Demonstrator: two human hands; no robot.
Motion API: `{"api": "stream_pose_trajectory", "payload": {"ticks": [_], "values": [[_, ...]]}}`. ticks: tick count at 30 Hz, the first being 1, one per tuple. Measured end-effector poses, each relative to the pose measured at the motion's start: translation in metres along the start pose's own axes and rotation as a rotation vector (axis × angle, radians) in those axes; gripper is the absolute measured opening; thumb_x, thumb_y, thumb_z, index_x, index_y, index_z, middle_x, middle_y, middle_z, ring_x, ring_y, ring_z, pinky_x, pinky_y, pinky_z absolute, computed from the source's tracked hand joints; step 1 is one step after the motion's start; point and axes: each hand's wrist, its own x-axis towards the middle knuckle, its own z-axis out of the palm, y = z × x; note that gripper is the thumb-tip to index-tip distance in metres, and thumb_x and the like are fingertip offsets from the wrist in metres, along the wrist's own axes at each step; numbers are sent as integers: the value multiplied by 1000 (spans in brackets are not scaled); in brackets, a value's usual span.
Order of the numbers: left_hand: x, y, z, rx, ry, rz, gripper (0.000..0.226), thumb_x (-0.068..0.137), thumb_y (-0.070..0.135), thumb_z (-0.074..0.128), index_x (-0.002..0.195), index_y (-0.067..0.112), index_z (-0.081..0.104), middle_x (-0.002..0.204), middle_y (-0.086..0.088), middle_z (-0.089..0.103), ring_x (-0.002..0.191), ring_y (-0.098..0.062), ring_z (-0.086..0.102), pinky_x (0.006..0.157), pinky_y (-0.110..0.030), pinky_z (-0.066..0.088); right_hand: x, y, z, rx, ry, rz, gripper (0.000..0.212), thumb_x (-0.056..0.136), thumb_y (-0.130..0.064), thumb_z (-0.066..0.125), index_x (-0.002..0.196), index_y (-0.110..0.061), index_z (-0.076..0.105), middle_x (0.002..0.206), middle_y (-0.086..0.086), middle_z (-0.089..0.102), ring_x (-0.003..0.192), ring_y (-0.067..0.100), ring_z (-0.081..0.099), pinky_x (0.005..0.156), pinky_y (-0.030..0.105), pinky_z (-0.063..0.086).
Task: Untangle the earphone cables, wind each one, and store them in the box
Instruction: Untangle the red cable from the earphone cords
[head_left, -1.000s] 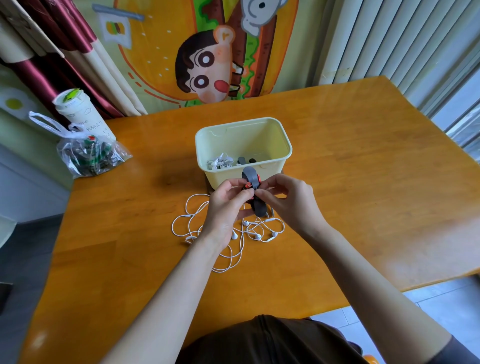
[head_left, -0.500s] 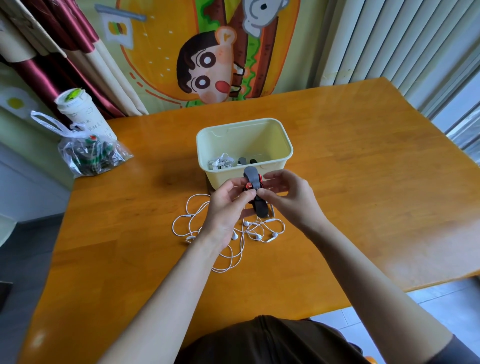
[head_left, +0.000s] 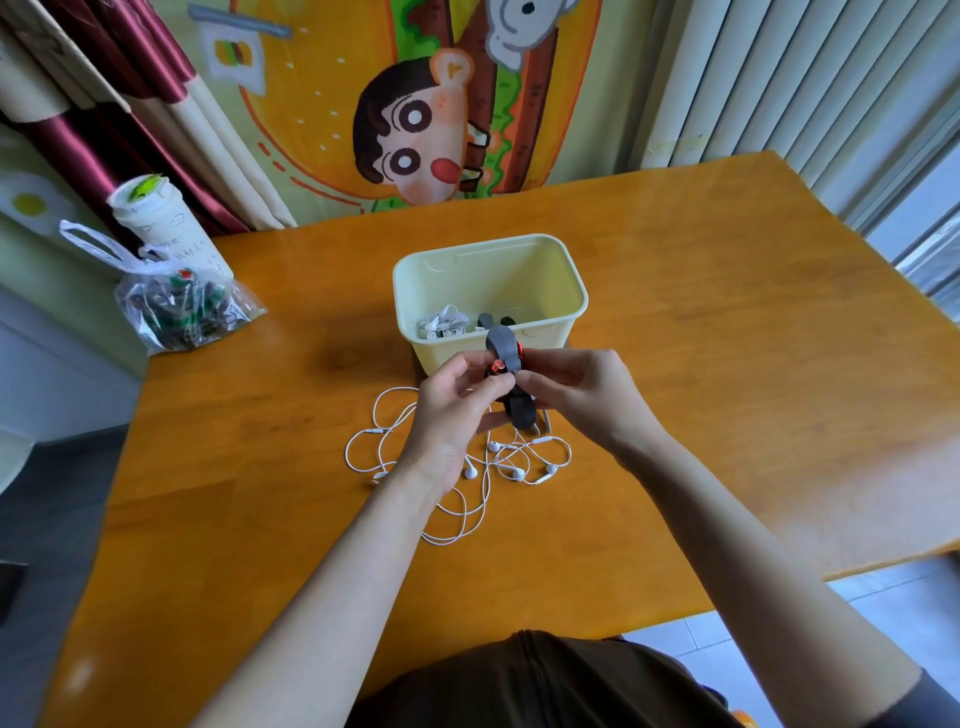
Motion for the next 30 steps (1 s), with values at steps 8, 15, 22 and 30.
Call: {"api": "stream_pose_trajectory", "payload": {"ticks": [8,15,22,30], "values": [[-3,5,2,-15,-13,11,21,91,0,55,101,15,65,90,-5,71,87,-20,69,77,-39,58,-4,-4,5,124,72,34,19,86,-9,65,100,-21,70,94,3,73,84,12,71,76,36,59],[-3,4,1,53,-3,56,24,92,0,54,99,21,65,93,-3,71,86,-15,70,72,-33,59,-6,-4,6,57,113,0,12,85,-13,68,95,-20,66,88,-1,72,78,7,70,64,22,58],[-3,-3,-5,96,-1,67,23,92,0,54,99,21,62,95,-4,69,85,-14,68,66,-29,58,-5,-2,8,12,124,12,11,80,-13,73,85,-22,67,82,2,73,70,10,71,65,25,59],[-4,-5,-5,76,3,41,20,91,1,57,101,18,63,98,-6,68,83,-11,69,68,-28,57,-10,1,12,-188,114,-80,25,87,-14,64,112,-10,68,101,1,71,88,7,67,78,25,57]]}}
